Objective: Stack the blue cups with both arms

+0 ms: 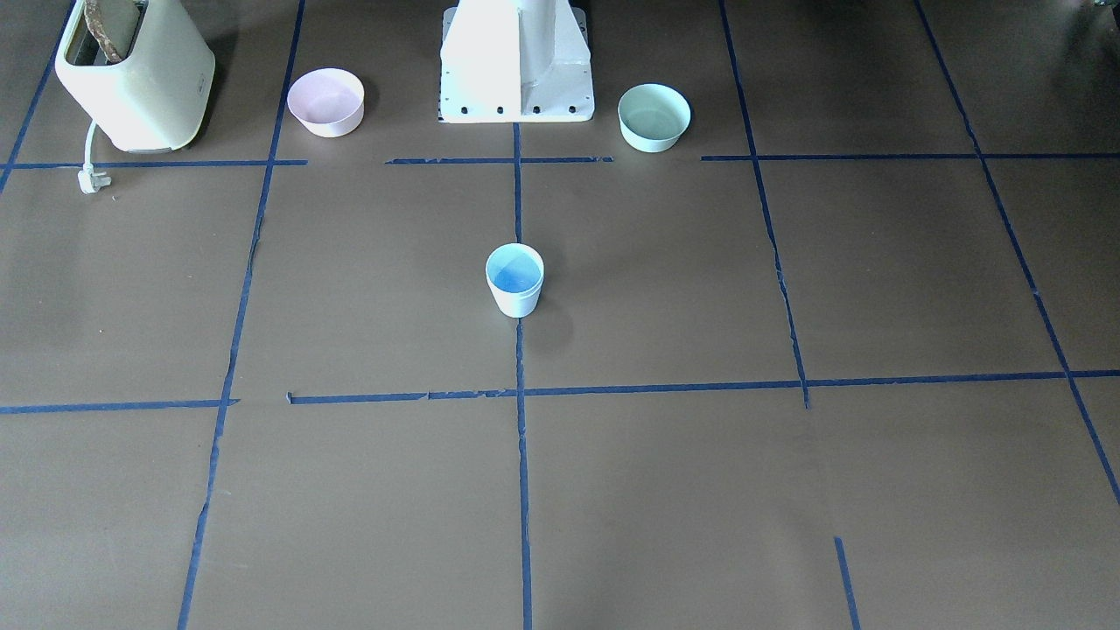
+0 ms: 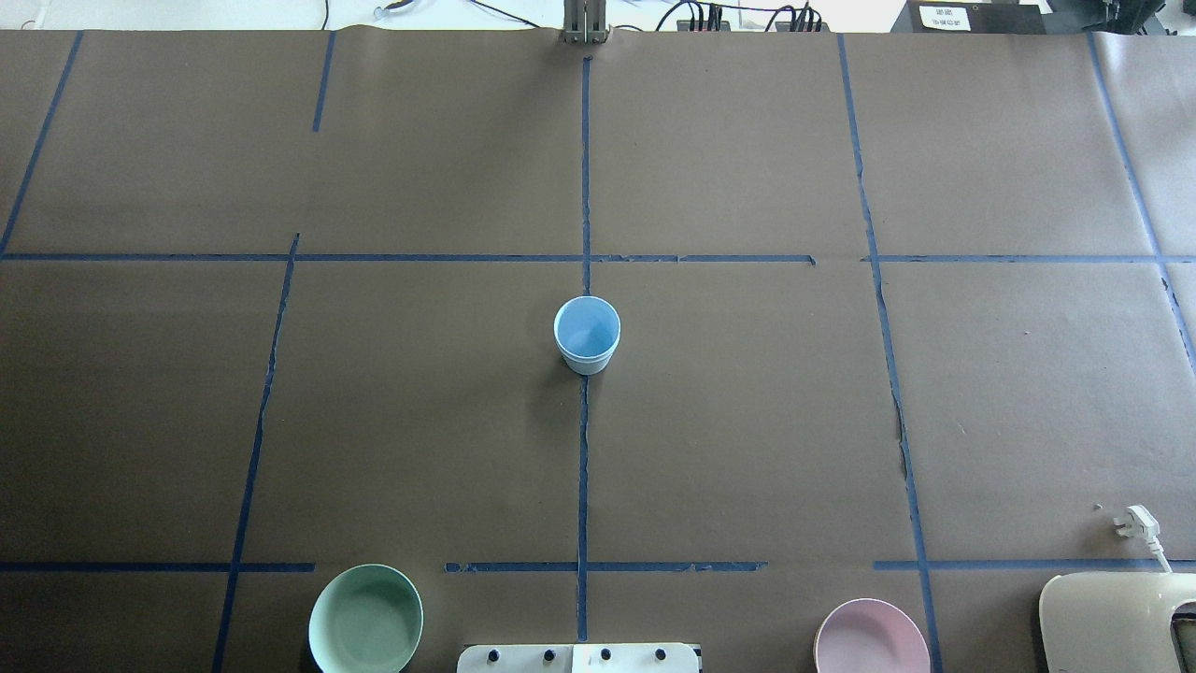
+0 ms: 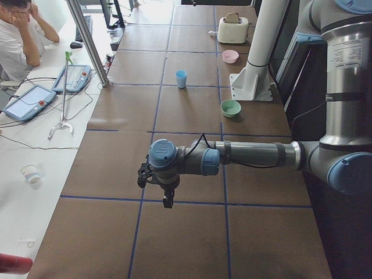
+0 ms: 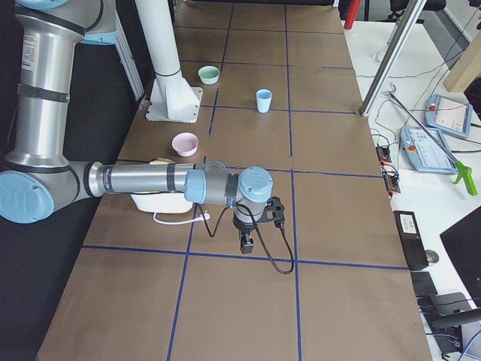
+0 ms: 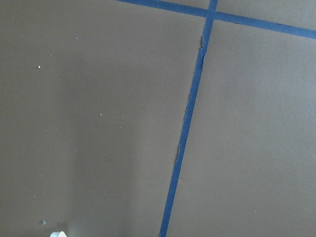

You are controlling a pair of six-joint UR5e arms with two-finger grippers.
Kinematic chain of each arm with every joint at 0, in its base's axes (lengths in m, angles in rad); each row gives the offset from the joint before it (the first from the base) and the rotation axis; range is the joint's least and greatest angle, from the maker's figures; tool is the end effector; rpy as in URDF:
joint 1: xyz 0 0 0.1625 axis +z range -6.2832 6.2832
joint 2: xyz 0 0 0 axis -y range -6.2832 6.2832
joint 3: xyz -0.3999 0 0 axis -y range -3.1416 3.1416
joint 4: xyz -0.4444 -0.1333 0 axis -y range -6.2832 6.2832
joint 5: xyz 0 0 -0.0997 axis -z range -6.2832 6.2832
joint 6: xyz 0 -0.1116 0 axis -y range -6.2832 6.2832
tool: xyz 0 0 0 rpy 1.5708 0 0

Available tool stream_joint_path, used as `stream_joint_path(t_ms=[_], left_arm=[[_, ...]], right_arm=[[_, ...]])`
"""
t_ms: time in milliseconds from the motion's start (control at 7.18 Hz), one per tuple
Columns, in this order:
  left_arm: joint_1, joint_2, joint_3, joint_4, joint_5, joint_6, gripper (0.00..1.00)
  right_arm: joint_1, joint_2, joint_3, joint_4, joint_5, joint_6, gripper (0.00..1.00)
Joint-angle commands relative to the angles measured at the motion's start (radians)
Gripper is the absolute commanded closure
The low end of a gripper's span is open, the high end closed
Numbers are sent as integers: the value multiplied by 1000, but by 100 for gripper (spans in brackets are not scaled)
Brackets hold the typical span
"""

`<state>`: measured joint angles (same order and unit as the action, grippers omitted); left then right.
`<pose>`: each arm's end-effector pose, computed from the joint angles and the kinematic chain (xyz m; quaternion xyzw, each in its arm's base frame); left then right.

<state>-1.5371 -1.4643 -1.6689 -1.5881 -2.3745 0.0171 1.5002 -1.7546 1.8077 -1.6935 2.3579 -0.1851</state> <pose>-0.0360 -0.5038 0.6404 0.0009 0.3911 0.0251 0.9200 0.0213 -0.4673 0.6176 -0.0102 -0.3844 -0.1044 0.9172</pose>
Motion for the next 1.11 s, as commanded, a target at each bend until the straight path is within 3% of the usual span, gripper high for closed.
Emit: stream_joint_path(t_ms=[0, 975], left_arm=[[0, 5, 9, 2, -9, -2, 0], [2, 44, -12, -1, 0, 0, 0]], right_arm=[[0, 1, -1, 0, 3, 9, 0], [-1, 3, -1, 0, 4, 9, 0]])
